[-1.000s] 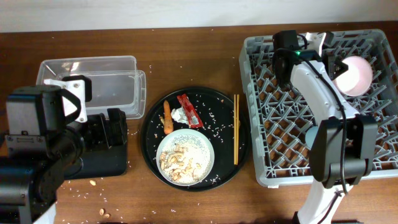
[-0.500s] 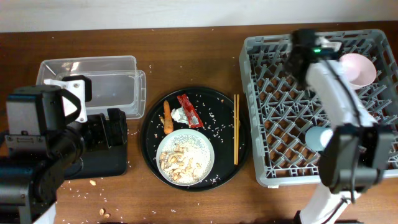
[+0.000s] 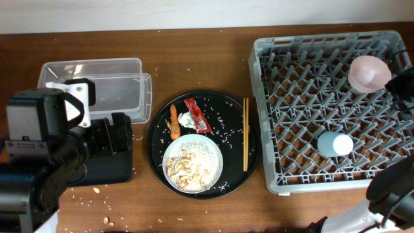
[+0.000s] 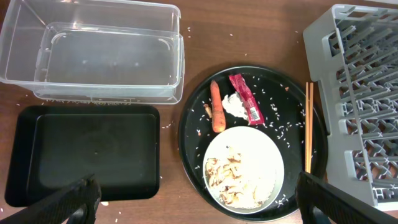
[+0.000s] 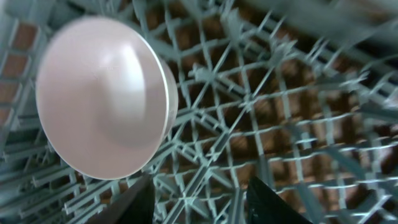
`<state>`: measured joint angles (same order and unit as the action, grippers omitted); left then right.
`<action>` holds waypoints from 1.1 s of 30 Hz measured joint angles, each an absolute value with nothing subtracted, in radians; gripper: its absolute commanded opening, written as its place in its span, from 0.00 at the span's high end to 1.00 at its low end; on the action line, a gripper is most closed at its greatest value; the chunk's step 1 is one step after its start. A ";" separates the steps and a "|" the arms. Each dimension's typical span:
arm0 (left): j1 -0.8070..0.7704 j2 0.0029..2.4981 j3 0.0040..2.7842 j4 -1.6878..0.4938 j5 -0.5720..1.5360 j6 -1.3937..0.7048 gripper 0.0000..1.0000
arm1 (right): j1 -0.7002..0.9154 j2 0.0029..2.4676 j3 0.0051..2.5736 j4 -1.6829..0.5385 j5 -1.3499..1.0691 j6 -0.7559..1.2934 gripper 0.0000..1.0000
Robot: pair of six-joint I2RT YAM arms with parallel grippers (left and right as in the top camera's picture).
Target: Sort waste into correct bins and load items into the dishwasher rack
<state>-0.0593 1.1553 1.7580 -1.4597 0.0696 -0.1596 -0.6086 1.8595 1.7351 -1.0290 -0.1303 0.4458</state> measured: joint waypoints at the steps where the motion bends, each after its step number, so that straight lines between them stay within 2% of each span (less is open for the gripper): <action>1: -0.059 1.155 1.758 -1.460 0.070 -0.160 0.01 | -0.607 1.871 1.735 -1.031 -0.148 0.446 0.50; 7: -0.059 1.155 1.758 -1.460 0.070 -0.160 0.01 | -0.596 1.926 1.733 -0.986 -0.209 0.449 0.50; 11: -0.059 1.155 1.758 -1.460 0.070 -0.160 0.01 | -0.590 1.948 1.733 -0.944 -0.208 0.453 0.69; 12: -0.059 1.155 1.758 -1.460 0.070 -0.160 0.01 | -0.590 1.953 1.733 -0.939 -0.208 0.449 0.81; 13: -0.059 1.155 1.758 -1.460 0.070 -0.160 0.01 | -0.589 1.964 1.733 -0.938 -0.207 0.448 0.87; 15: -0.059 1.155 1.758 -1.460 0.070 -0.160 0.01 | -0.589 1.982 1.733 -0.937 -0.205 0.456 0.91; 16: -0.059 1.155 1.758 -1.459 0.070 -0.160 0.01 | -0.589 1.991 1.733 -0.936 -0.202 0.454 0.96; 27: -0.059 1.155 1.758 -1.459 0.070 -0.160 0.01 | -0.587 1.981 1.731 -0.966 -0.136 0.454 0.96; 30: -0.059 1.155 1.758 -1.460 0.070 -0.160 0.01 | -0.543 1.864 1.729 -0.992 0.012 0.419 0.96; 33: -0.059 1.155 1.758 -1.459 0.070 -0.160 0.01 | -0.431 1.719 1.729 -0.997 0.245 0.387 0.96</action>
